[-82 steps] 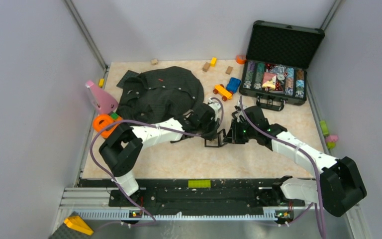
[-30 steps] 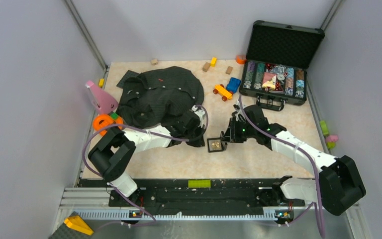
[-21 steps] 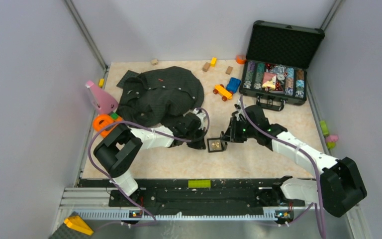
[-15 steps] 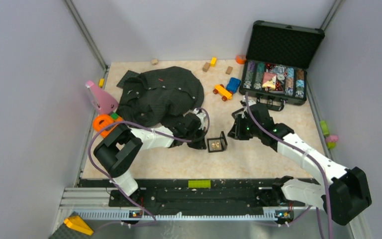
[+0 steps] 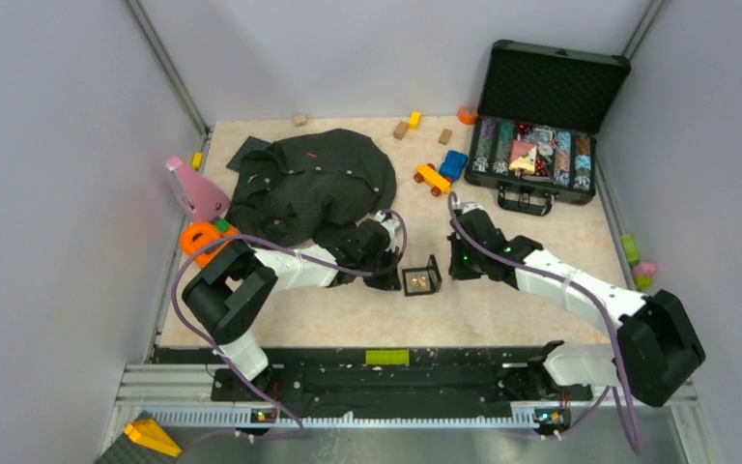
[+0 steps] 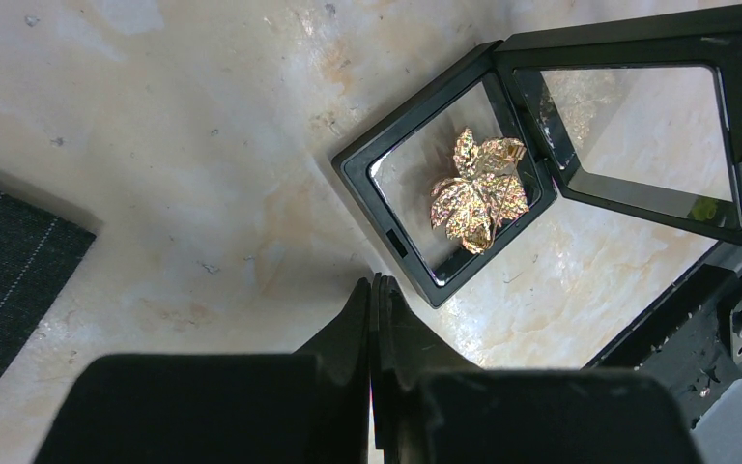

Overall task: Remove the brooch from the garment
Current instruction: Close the brooch box at the center of the board.

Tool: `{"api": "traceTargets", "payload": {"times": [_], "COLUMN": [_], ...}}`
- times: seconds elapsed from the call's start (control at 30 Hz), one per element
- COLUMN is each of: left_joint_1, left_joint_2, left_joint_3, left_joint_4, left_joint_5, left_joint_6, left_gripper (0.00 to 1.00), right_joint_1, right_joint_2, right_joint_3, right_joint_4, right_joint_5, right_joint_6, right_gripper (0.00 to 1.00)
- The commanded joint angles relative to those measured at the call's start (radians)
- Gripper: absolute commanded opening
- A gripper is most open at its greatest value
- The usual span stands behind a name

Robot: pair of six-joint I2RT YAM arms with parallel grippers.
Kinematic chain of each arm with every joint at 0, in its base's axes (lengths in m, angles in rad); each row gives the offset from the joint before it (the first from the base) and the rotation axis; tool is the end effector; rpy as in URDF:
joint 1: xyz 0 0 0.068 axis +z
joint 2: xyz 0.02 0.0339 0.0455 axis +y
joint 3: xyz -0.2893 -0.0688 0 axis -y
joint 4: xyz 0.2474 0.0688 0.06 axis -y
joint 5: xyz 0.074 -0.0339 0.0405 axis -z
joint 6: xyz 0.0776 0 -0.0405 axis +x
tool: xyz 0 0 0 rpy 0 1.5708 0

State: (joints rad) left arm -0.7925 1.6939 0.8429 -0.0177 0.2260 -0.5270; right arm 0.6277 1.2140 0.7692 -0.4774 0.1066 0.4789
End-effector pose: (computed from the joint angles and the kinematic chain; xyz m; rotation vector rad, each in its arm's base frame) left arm 0.2406 -0.2688 0.1399 0.4514 2.5638 -0.8171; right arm 0.2148 0.1457 0.2118 -0.1420 2.5124 0.3303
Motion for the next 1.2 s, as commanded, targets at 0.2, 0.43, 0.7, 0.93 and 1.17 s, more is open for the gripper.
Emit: {"api": "traceTargets", "payload": {"times": [0.2, 0.43, 0.7, 0.93, 1.17], "left_joint_1": [-0.001, -0.001, -0.001, -0.001, 0.0], "left_joint_2": [0.062, 0.088, 0.066, 0.078, 0.072], "left_joint_3": [0.006, 0.002, -0.006, -0.007, -0.009], "left_joint_4": [0.074, 0.105, 0.103, 0.12, 0.116], "left_joint_5": [0.059, 0.081, 0.071, 0.083, 0.08], "left_joint_6": [-0.031, -0.046, -0.042, -0.05, -0.05], "left_gripper": [0.0, 0.0, 0.0, 0.0, 0.0], "right_joint_1": [0.152, 0.156, 0.149, 0.132, 0.132], "right_joint_2": [0.125, 0.145, 0.042, 0.007, 0.045], "right_joint_3": [0.11, 0.1, 0.071, -0.02, -0.128], "right_joint_4": [0.156, 0.154, 0.107, 0.152, 0.325], "right_joint_5": [-0.048, -0.039, 0.001, -0.06, -0.178], "right_joint_6": [0.086, 0.093, 0.082, 0.111, 0.174], "right_gripper": [0.0, 0.0, 0.0, 0.0, 0.0]}}
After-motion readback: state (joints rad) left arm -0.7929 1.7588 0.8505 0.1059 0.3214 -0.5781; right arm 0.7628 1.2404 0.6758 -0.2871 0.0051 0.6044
